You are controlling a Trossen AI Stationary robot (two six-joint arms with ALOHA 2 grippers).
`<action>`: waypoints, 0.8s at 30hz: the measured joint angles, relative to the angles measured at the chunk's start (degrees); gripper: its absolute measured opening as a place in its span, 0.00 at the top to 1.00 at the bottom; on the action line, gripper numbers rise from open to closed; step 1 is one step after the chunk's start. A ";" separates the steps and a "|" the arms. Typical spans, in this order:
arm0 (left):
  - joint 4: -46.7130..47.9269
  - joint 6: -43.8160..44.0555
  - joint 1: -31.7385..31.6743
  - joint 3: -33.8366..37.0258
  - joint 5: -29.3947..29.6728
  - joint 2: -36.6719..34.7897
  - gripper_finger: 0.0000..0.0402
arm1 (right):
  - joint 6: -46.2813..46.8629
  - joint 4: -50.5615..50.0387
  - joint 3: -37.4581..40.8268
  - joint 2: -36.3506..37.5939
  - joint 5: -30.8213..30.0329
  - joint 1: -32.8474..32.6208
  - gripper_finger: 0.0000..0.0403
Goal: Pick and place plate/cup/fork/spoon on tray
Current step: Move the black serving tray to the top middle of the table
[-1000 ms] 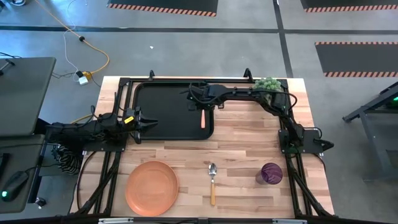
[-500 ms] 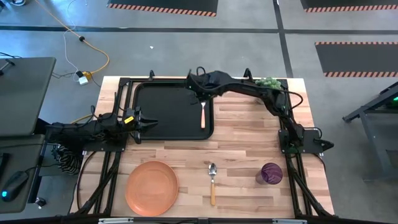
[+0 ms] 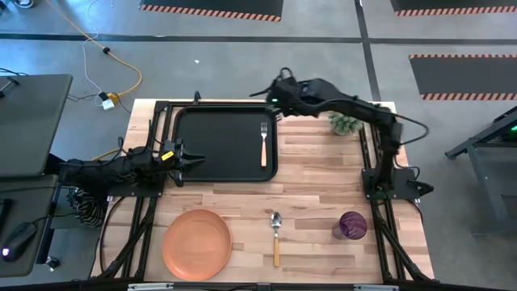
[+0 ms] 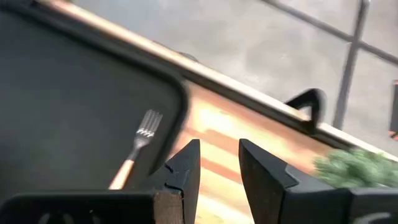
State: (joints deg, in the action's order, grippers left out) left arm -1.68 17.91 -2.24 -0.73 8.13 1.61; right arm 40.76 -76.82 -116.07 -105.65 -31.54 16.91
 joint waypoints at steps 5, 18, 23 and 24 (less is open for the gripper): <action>-0.02 -0.01 0.00 0.00 0.17 0.00 0.84 | 0.42 10.51 16.11 12.36 0.04 0.83 0.74; -0.04 0.03 0.02 0.00 0.21 0.00 0.84 | 11.17 31.66 47.22 32.23 6.62 1.49 0.74; -0.04 0.07 0.01 0.00 0.34 0.00 0.84 | 13.82 35.13 51.98 32.55 10.42 1.49 0.74; -0.04 0.07 0.02 0.00 0.34 0.00 0.84 | 14.36 36.27 52.85 32.54 11.28 1.45 0.74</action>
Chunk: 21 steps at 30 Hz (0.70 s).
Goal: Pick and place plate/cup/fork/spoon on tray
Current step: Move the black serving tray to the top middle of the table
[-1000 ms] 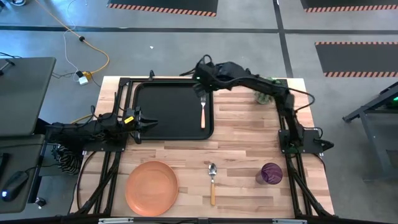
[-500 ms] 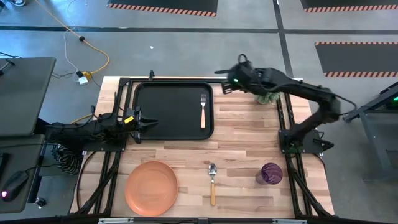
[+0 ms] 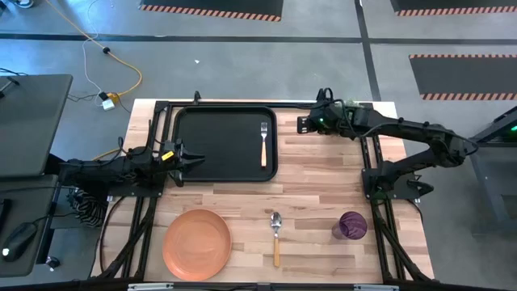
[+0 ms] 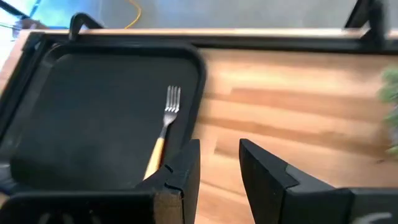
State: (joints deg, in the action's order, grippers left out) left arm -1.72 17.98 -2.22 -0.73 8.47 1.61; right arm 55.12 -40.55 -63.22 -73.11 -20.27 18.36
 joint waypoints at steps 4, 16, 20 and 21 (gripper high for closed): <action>-0.01 0.00 -0.01 0.00 0.04 0.00 0.84 | 0.39 6.40 3.49 -0.17 3.33 -0.01 0.73; -0.04 0.10 -0.02 0.00 0.07 0.00 0.84 | 0.19 16.16 5.24 -7.43 8.10 -0.01 0.60; -0.04 0.00 -0.01 0.00 0.12 0.00 0.84 | 0.08 16.90 4.28 -11.73 8.86 0.00 0.60; -0.05 0.00 -0.02 0.00 0.13 0.00 0.84 | 0.05 16.93 4.09 -12.66 9.16 0.03 0.60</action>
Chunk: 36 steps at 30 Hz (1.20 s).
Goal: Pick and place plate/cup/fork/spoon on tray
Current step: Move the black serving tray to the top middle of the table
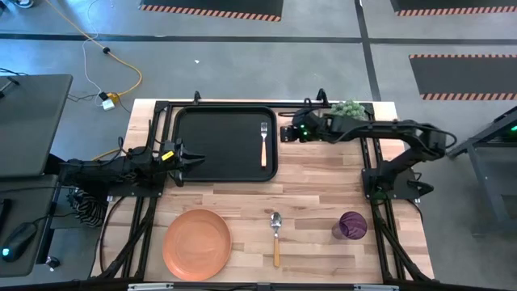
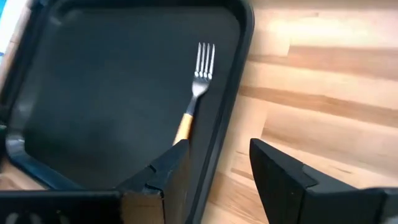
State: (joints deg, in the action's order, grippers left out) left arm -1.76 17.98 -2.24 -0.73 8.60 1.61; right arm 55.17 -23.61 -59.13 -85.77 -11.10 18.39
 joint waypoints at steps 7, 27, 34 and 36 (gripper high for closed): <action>-0.02 0.02 0.00 0.00 0.00 0.00 0.84 | 1.50 2.11 -0.05 -5.24 1.56 0.02 0.60; -0.02 -0.02 0.01 0.00 -0.02 0.00 0.84 | -6.39 1.99 -12.45 -8.85 -0.33 2.80 0.60; -0.02 -0.05 0.01 0.00 -0.02 0.02 0.84 | -5.08 -6.45 -17.11 -13.39 1.52 4.02 0.60; -0.02 -0.07 0.02 0.00 0.00 0.02 0.84 | -4.66 -7.46 -17.99 -15.10 2.70 3.96 0.60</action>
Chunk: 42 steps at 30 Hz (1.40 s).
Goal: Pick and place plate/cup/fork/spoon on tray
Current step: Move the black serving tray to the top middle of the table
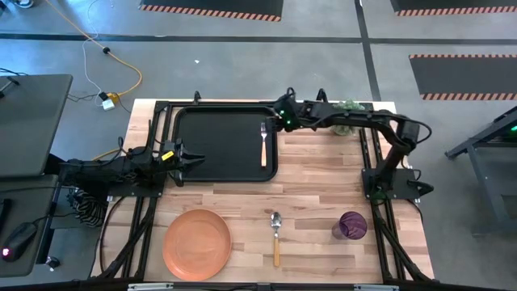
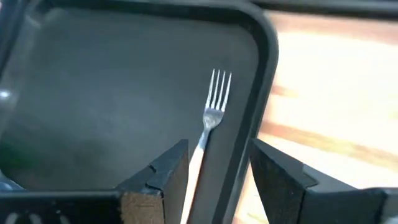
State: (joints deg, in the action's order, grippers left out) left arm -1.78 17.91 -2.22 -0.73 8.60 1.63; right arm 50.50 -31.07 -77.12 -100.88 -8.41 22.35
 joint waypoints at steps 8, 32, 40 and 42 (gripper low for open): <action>0.00 0.00 -0.01 0.00 -0.02 0.00 0.84 | 1.76 -3.06 -0.57 -4.55 0.99 -0.26 0.60; 0.01 0.00 -0.02 0.00 -0.02 0.00 0.84 | 2.15 -0.67 -0.57 -13.01 0.09 -0.26 0.60; 0.00 0.02 -0.01 0.00 -0.02 0.00 0.84 | 2.58 0.09 -0.57 -14.69 0.44 -0.26 0.60; 0.00 0.02 0.00 0.00 -0.02 0.00 0.84 | 2.60 0.41 -0.57 -14.69 0.17 -0.26 0.60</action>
State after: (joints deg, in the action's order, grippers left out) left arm -1.78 17.93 -2.22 -0.73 8.58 1.63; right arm 53.11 -30.66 -77.69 -115.57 -8.24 22.09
